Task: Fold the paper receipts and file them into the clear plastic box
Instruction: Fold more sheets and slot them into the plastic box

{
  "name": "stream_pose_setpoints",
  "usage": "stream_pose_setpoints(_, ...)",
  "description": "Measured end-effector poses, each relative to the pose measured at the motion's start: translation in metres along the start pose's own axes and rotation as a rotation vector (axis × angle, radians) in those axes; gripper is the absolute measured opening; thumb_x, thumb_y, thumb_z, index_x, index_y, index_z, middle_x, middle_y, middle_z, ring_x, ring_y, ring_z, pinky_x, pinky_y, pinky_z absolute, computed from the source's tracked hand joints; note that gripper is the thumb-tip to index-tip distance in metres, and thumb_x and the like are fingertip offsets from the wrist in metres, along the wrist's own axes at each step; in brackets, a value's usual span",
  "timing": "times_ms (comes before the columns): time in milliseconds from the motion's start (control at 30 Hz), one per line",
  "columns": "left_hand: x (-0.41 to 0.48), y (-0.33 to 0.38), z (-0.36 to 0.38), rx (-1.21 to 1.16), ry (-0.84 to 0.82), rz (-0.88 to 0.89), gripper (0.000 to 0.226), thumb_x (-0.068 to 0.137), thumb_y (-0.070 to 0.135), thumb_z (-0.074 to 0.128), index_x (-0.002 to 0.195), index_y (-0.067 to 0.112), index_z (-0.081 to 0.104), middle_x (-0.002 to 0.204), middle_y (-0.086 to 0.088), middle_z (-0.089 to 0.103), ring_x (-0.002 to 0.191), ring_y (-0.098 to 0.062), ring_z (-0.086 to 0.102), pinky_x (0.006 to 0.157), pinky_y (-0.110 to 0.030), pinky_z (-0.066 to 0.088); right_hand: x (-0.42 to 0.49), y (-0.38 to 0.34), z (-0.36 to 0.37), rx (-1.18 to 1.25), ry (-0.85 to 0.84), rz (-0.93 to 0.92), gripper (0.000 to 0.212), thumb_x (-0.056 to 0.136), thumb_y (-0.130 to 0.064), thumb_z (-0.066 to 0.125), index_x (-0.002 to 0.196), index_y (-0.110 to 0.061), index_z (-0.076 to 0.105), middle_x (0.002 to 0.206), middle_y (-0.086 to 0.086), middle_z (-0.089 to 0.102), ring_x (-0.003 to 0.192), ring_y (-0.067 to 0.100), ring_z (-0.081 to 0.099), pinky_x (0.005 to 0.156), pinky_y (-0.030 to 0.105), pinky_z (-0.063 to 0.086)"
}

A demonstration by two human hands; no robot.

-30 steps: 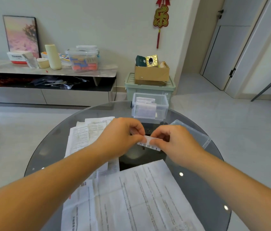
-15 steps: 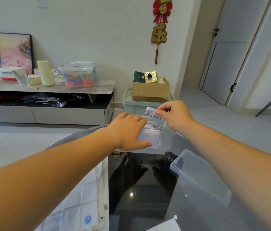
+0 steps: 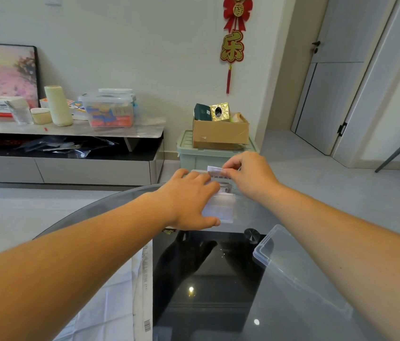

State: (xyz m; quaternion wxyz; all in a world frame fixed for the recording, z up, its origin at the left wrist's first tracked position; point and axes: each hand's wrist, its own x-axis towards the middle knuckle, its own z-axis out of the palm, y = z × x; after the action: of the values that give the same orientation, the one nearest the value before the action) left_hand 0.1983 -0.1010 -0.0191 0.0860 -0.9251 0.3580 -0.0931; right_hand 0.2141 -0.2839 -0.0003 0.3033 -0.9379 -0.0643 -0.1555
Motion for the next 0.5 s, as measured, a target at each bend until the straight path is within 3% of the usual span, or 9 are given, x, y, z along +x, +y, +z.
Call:
stream_pose_setpoints(167, 0.0013, 0.0005, -0.0018, -0.004, -0.006, -0.007, 0.073, 0.088, 0.075, 0.041, 0.143, 0.028, 0.039, 0.143, 0.003, 0.048, 0.13, -0.021, 0.041, 0.116, -0.046, 0.023, 0.0023, -0.0004, 0.0017, -0.066, -0.028, -0.007, 0.011, 0.094, -0.025, 0.068, 0.089, -0.026, 0.078, 0.085, -0.008, 0.071, 0.084, 0.012, 0.063, 0.077, 0.033, 0.054)
stream_pose_setpoints(367, 0.0006, 0.0013, -0.0062, -0.065, -0.054, -0.002, 0.075, 0.09, 0.071, 0.044, 0.149, 0.027, 0.034, 0.152, 0.001, 0.039, 0.14, -0.02, 0.036, 0.123, -0.054, 0.003, 0.0044, -0.0024, 0.0008, -0.118, -0.043, -0.016, 0.012, 0.09, -0.024, 0.072, 0.081, -0.031, 0.07, 0.081, -0.01, 0.068, 0.08, 0.012, 0.063, 0.078, 0.036, 0.055)
stream_pose_setpoints(500, 0.0002, 0.0012, -0.0059, -0.071, -0.032, 0.007, 0.081, 0.089, 0.07, 0.048, 0.153, 0.025, 0.027, 0.154, 0.001, 0.036, 0.142, -0.019, 0.034, 0.124, -0.053, 0.005, 0.0038, -0.0029, 0.0005, -0.134, -0.038, -0.033, 0.019, 0.09, -0.021, 0.071, 0.077, -0.033, 0.064, 0.079, -0.011, 0.065, 0.078, 0.011, 0.062, 0.077, 0.035, 0.055)
